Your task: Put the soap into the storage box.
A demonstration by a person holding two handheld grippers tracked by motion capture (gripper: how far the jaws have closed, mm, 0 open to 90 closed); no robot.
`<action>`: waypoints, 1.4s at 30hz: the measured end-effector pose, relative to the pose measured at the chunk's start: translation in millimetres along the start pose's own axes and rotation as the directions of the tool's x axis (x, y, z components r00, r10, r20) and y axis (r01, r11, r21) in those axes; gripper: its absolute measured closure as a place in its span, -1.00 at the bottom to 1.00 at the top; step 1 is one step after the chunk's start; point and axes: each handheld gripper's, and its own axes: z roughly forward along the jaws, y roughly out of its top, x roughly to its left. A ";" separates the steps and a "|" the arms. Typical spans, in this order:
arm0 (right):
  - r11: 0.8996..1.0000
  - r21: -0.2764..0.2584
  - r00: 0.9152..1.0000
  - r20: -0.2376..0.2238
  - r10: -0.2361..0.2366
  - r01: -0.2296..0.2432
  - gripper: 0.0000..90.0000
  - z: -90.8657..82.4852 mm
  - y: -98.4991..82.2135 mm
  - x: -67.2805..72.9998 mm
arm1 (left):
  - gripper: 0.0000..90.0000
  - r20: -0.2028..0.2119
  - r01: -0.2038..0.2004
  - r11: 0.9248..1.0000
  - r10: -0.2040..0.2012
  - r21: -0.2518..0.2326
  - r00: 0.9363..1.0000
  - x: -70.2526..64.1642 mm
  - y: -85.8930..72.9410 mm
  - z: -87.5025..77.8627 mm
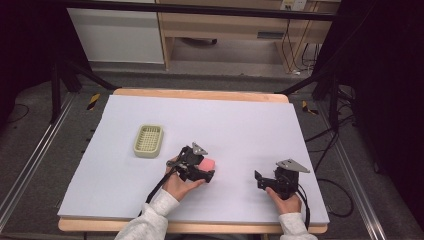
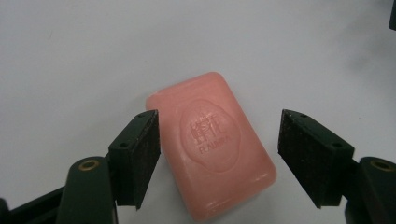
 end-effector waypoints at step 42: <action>1.000 0.010 1.000 -0.002 0.007 -0.007 -0.88 0.7 0.1 -0.4 | -0.38 0.009 -0.019 0.996 0.019 0.092 1.000 9.8 2.7 4.0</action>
